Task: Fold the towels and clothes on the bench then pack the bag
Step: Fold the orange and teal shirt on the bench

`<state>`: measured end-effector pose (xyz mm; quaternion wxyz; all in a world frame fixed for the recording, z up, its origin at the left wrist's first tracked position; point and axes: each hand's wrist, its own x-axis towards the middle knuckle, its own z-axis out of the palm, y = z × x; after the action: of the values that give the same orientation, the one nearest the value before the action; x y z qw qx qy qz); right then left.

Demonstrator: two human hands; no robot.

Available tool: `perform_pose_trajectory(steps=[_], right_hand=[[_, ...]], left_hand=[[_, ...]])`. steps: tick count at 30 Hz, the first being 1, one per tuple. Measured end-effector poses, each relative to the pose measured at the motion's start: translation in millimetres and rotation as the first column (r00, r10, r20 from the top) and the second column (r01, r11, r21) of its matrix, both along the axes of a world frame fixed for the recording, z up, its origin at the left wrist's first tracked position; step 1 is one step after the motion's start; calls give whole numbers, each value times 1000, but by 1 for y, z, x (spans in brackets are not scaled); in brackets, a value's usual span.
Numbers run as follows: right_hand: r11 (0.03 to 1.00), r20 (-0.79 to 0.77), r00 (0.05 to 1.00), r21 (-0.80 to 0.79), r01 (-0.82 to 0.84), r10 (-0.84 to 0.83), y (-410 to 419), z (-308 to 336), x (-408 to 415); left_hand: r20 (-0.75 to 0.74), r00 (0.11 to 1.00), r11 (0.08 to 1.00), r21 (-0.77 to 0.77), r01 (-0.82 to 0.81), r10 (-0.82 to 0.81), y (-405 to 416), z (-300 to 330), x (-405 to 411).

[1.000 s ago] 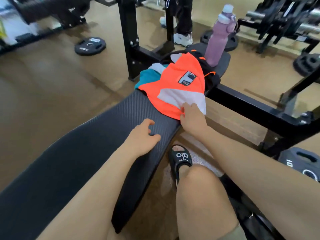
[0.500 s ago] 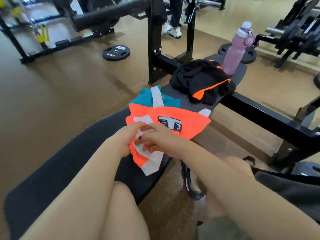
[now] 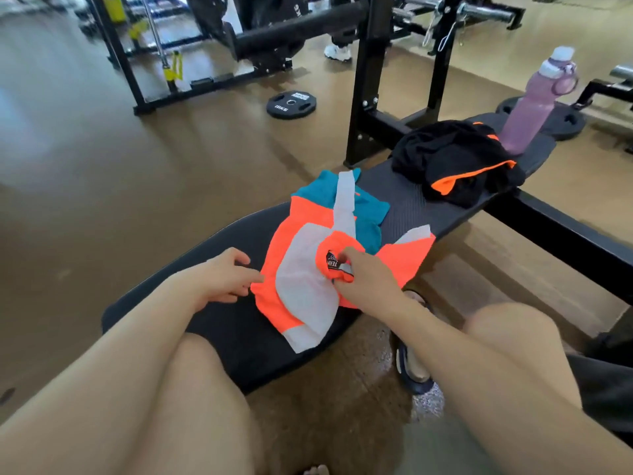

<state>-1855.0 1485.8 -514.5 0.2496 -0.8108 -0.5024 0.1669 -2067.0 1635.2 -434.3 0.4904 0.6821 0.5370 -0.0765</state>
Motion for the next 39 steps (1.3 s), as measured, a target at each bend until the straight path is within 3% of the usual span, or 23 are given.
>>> perform_pose_trajectory(steps=[2,5,8,11,13,17,19,21,22,25,28,31,33,36,39], right_hand=[[991,-114,992,124,-48,62,-4,9,-19],[949,-253,922,191,-250,294,-19,23,-50],[898,-362,823,122,-422,437,-36,17,-71],[908,-428,815,37,-417,392,-43,12,-71],[939,-445,840,4,-344,310,-44,18,-59],[979,-505,840,70,-190,200,-47,35,-21],[983,-645,745,60,-173,170,-54,44,-6],[979,-793,595,5,-204,128,-59,44,0],[978,-808,579,-20,-206,106,-61,41,1],[993,-769,637,-33,-111,46,-60,34,-6],[999,-711,703,-14,-45,21,-54,27,-17],[998,-321,946,18,55,-46,-47,16,-20],[994,-94,990,-8,106,-106,-40,9,-15],[987,44,995,-133,93,-88,-27,2,-19],[989,217,974,-143,-38,68,-21,-8,-34]], left_hand=[[59,997,998,28,49,-50,-5,1,9],[180,976,992,26,120,-123,-20,1,27],[37,947,945,84,316,-320,-28,-8,33],[-241,859,838,214,502,-452,-28,-19,27],[-281,814,784,240,573,-509,-29,-17,25],[-147,814,807,114,579,-562,-28,-8,15],[-98,833,830,78,553,-545,-26,1,7],[-61,901,869,243,430,-429,-16,7,0],[-39,940,872,362,329,-338,-9,9,-3],[3,998,838,543,52,-64,14,7,-17],[106,976,859,463,-220,192,28,0,-29],[189,882,807,358,-471,431,42,-12,-42],[189,814,751,317,-579,548,48,-17,-49],[155,860,782,360,-508,487,44,-16,-41],[169,978,903,391,-178,120,22,-7,-20]])
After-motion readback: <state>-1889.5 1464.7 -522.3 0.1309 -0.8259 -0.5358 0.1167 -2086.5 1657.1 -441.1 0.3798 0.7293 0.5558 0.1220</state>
